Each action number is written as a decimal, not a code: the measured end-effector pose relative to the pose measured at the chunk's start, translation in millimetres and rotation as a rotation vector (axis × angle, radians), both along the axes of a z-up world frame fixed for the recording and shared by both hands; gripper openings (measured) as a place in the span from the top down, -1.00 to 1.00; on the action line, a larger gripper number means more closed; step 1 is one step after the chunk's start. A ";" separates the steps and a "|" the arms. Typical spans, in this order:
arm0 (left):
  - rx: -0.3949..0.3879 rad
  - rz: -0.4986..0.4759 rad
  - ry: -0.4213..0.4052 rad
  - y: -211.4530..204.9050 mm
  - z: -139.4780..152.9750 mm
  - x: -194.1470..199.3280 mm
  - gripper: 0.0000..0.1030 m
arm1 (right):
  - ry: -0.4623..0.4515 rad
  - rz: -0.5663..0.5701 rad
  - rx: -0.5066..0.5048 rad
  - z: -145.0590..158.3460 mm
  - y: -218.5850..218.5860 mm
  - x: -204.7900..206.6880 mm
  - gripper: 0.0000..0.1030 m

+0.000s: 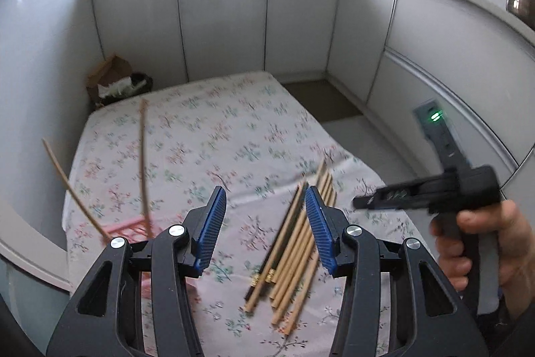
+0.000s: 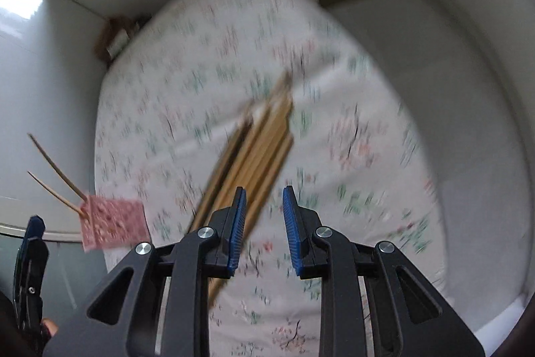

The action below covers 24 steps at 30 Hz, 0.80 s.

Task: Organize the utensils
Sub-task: 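Lower the right tool onto the chopstick pile and pinch one chopstick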

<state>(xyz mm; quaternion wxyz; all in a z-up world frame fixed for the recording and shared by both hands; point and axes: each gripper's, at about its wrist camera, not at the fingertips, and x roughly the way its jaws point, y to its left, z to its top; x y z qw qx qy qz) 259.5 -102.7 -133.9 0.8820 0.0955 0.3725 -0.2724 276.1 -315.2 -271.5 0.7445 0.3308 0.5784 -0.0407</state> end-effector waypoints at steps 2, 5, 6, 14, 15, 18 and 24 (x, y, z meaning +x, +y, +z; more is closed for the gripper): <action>0.022 0.002 0.028 -7.3 -9.0 1.1 0.09 | 0.031 0.009 0.002 -11.0 5.0 0.7 0.53; 0.051 0.016 0.076 -14.1 -19.7 6.2 0.09 | 0.062 0.019 -0.012 -22.4 13.5 7.2 0.53; 0.053 0.023 0.105 -14.1 -24.9 9.8 0.09 | 0.070 0.021 -0.003 -26.6 17.1 8.6 0.53; 0.051 0.054 0.209 -10.9 -40.5 17.1 0.06 | 0.067 0.126 -0.092 -31.6 57.2 23.9 0.53; 0.047 0.057 0.207 -9.9 -39.4 16.8 0.06 | 0.065 0.135 -0.115 -30.8 60.4 25.4 0.53; 0.041 0.065 0.189 -5.2 -34.2 16.6 -0.04 | 0.058 0.162 -0.180 -28.9 68.5 27.4 0.56; 0.024 0.080 0.191 3.3 -29.1 18.7 -0.06 | 0.060 0.266 -0.274 -27.4 78.3 28.7 0.68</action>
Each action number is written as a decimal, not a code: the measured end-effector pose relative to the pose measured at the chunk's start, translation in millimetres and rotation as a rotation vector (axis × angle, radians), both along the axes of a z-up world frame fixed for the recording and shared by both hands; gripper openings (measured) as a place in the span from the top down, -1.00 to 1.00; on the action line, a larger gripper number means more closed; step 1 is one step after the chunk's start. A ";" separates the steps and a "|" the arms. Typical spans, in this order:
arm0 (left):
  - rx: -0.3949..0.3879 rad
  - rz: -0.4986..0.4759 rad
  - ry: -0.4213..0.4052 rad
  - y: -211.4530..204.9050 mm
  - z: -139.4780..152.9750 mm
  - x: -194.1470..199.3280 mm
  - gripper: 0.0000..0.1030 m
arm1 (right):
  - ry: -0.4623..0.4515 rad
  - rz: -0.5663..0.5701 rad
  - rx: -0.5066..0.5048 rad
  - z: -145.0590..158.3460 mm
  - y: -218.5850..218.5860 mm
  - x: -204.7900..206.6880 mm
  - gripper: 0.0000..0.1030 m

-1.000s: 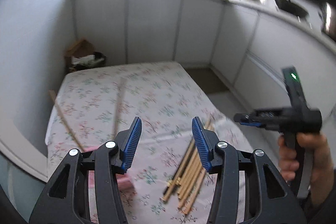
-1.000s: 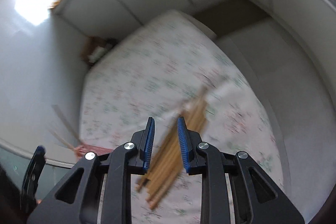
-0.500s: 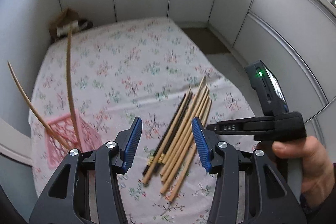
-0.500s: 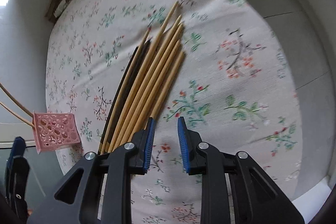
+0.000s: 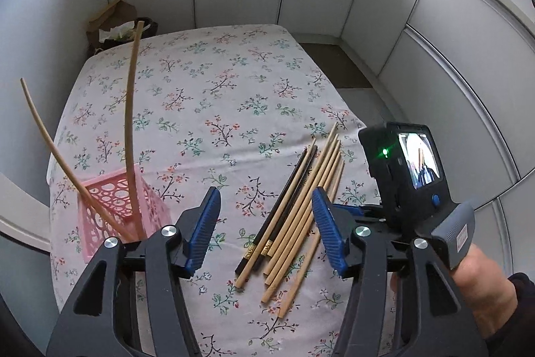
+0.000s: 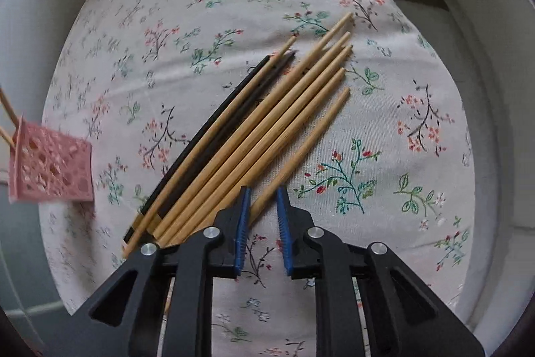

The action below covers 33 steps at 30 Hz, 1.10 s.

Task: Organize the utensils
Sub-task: 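Lower the right tool onto the chopstick pile and pinch one chopstick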

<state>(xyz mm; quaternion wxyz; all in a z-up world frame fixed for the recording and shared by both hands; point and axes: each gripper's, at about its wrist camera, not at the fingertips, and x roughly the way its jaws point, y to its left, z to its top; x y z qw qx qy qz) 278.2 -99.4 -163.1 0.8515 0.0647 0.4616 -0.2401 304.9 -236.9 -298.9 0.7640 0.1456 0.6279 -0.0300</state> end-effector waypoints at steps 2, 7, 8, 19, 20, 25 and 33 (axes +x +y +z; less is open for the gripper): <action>-0.004 0.001 -0.002 1.3 1.6 0.0 -0.06 | 0.010 -0.004 0.022 -1.5 -4.2 0.7 0.68; -0.022 0.009 -0.007 3.7 6.6 0.3 -0.06 | 0.009 0.017 0.017 -2.3 -3.7 -2.4 0.68; -0.027 0.013 -0.008 4.0 7.7 0.5 -0.06 | 0.002 0.036 0.006 -2.4 0.8 -2.7 0.69; -0.039 -0.016 0.022 -9.3 2.2 -1.7 -0.06 | -0.100 -0.063 0.063 34.0 -64.4 -20.0 1.00; -0.037 -0.025 0.037 -13.3 -1.9 -1.1 -0.06 | -0.092 -0.055 0.062 30.9 -65.9 -22.1 1.00; -0.016 -0.033 0.064 -26.3 -12.4 0.7 -0.06 | -0.031 0.045 0.034 13.4 -51.7 -15.8 0.95; -0.029 0.003 0.075 -25.0 -11.9 7.1 -0.06 | 0.004 0.163 -0.043 -3.3 -17.7 1.5 0.64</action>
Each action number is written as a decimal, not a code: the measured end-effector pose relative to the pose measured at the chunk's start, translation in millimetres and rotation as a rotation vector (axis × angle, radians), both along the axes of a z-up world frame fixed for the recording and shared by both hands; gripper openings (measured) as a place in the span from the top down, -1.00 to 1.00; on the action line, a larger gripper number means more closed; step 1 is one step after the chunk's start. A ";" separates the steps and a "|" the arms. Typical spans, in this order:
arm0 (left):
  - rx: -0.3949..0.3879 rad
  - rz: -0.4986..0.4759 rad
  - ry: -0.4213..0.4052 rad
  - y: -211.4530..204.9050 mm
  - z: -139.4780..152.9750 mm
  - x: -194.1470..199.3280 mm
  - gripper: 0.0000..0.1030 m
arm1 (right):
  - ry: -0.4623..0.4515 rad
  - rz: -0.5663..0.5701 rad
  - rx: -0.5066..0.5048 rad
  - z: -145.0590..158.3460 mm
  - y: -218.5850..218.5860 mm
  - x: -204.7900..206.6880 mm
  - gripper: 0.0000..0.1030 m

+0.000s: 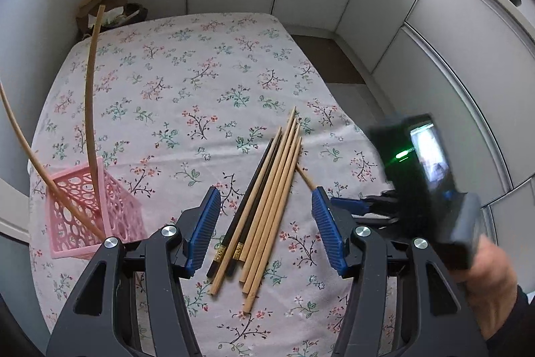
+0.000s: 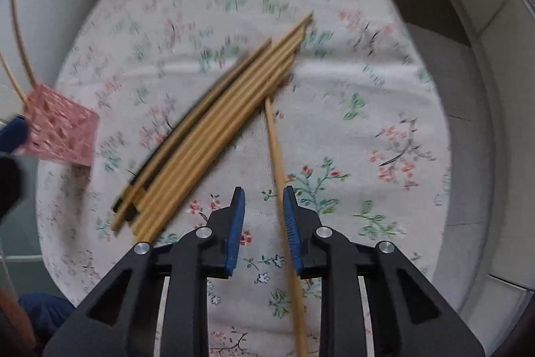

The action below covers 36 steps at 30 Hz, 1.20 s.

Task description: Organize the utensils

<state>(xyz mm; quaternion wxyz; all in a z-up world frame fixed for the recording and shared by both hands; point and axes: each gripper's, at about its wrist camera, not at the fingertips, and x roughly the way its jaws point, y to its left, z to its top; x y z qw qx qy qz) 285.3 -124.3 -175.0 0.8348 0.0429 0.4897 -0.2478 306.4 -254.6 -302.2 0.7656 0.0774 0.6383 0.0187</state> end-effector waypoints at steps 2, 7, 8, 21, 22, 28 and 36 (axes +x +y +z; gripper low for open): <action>0.008 0.007 0.005 0.0 -2.5 2.0 -0.06 | 0.002 0.022 0.016 1.5 2.5 -1.1 0.86; 0.022 -0.009 0.016 -5.4 -8.6 2.8 -0.06 | -0.099 -0.056 0.052 35.7 -22.3 -12.9 0.87; 0.026 -0.019 0.020 -9.3 -10.9 2.2 -0.06 | -0.125 -0.083 0.058 44.5 -30.9 -16.5 0.87; 0.149 -0.211 0.083 -70.0 -66.6 3.6 -0.05 | -0.313 -0.251 0.148 98.2 -87.5 -45.4 0.87; 0.154 -0.208 0.093 -71.0 -70.7 6.3 -0.05 | -0.314 -0.251 0.151 99.3 -86.1 -45.6 0.87; 0.129 -0.183 0.177 -71.1 -90.8 22.3 0.12 | -0.321 -0.243 0.171 102.4 -85.4 -46.5 0.86; 0.212 -0.223 0.138 -84.0 -101.9 19.5 0.34 | -0.317 -0.243 0.184 99.9 -85.9 -44.8 0.86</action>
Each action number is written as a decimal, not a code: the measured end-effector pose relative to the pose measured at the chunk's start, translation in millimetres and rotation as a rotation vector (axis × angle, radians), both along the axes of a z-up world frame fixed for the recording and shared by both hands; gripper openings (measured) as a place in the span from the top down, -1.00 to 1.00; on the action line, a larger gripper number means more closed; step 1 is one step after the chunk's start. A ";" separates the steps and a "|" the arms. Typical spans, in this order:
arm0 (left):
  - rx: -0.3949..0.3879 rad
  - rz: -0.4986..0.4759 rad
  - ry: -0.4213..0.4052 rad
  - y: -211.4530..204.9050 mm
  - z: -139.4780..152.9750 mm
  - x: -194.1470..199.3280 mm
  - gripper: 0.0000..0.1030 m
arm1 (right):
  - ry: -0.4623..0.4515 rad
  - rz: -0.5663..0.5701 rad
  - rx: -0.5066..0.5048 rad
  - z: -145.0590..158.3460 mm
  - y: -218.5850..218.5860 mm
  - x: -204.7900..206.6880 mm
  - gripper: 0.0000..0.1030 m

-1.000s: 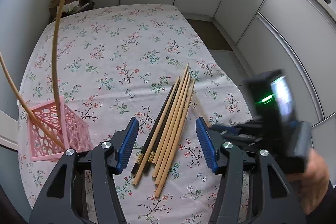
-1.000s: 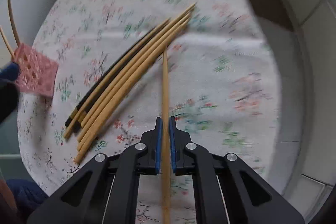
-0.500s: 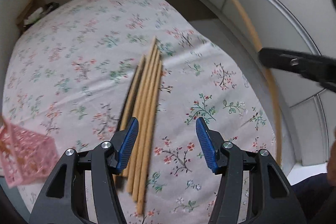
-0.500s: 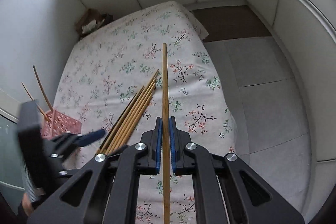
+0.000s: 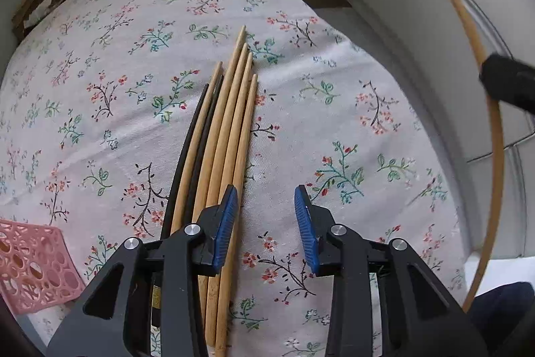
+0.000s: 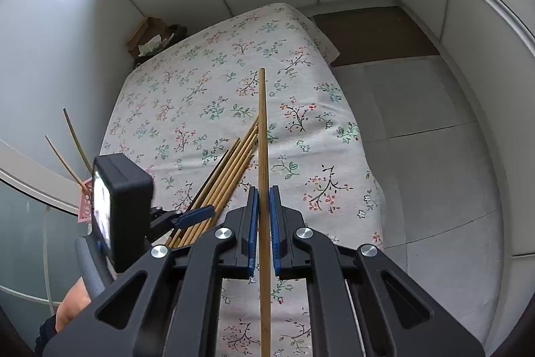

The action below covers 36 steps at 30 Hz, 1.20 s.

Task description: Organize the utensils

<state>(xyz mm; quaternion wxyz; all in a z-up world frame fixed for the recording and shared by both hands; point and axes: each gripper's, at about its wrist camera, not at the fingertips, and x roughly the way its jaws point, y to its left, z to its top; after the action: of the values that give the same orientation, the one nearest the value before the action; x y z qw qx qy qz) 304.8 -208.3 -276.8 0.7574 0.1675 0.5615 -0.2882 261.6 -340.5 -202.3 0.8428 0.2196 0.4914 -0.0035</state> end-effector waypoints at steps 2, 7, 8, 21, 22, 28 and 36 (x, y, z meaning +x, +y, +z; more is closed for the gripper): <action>0.013 0.004 -0.007 -1.2 -1.9 2.0 0.36 | 0.003 -0.001 -0.001 -1.4 -0.1 0.8 0.86; 0.031 -0.009 -0.009 -3.9 -7.4 4.2 0.37 | 0.004 -0.011 0.003 -2.0 -1.7 0.6 0.86; 0.053 -0.016 -0.005 -6.1 -11.8 4.5 0.42 | 0.004 -0.015 0.005 -2.2 -2.1 0.6 0.86; -0.111 -0.012 -0.163 -1.1 45.9 -17.8 0.89 | -0.050 -0.060 -0.013 9.7 -12.7 -4.1 0.86; -0.160 0.006 -0.187 7.1 59.4 -20.5 0.89 | -0.058 -0.060 -0.014 11.2 -12.3 -4.2 0.86; -0.394 0.129 -0.297 52.8 123.3 -24.4 0.89 | -0.147 -0.054 -0.019 25.1 -7.5 -7.0 0.86; -0.597 0.368 -0.585 173.3 179.4 -12.6 0.89 | -0.275 -0.047 -0.028 43.3 5.7 -12.0 0.86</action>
<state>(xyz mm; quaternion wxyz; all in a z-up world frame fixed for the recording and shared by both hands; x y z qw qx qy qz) 292.2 -35.1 -97.5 0.9379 -0.0863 0.2367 -0.2385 249.6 -334.8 -158.9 0.9048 0.2179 0.3658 0.0000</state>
